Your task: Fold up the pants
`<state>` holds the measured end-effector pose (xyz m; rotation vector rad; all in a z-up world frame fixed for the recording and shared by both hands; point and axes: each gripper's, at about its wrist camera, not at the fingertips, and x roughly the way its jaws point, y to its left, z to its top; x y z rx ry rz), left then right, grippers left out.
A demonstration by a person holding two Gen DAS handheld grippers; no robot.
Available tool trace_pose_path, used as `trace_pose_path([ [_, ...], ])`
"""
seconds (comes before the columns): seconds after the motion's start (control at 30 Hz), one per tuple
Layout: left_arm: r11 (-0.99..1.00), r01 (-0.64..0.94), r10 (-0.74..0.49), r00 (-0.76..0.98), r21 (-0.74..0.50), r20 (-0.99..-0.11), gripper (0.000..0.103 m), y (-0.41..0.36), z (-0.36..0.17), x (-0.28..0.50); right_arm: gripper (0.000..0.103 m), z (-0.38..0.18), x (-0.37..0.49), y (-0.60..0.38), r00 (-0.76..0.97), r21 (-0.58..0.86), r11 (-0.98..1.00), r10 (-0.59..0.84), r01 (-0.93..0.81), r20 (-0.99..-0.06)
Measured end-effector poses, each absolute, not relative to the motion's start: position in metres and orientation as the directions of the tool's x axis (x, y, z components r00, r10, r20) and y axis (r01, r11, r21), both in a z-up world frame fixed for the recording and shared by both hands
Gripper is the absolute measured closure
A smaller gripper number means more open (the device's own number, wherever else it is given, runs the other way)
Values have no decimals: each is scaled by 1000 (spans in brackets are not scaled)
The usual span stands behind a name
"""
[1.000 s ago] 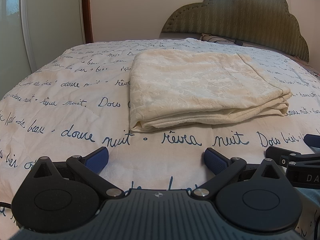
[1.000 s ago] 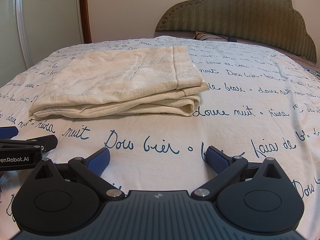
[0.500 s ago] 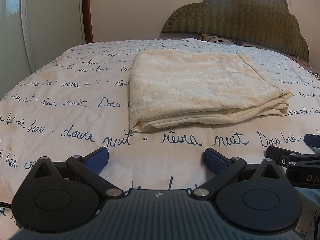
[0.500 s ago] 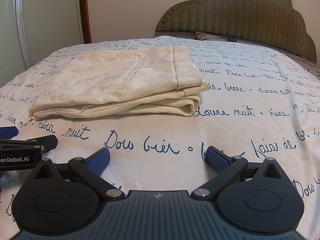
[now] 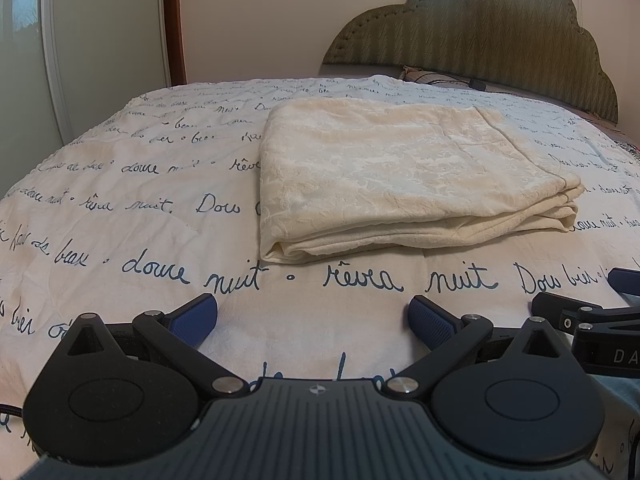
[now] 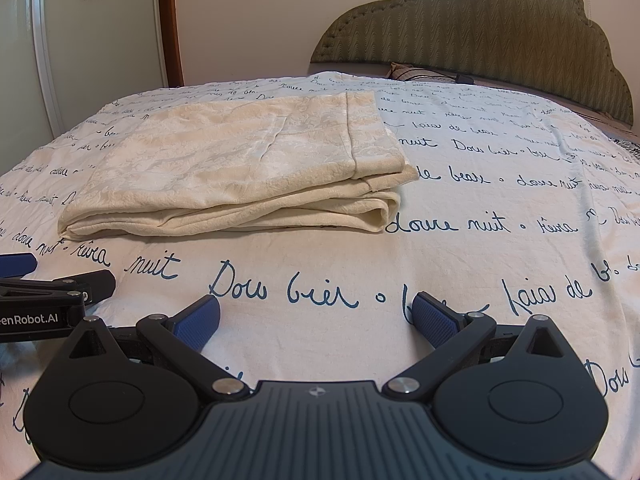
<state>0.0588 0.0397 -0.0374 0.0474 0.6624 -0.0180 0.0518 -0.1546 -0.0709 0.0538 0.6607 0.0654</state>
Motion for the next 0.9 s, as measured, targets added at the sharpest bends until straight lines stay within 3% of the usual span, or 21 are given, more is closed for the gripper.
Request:
trace_pose_path([
  [0.9, 999, 35, -7, 783, 34, -622, 0, 39, -40, 61, 0, -71, 51, -154, 788, 62, 997, 72, -43, -611],
])
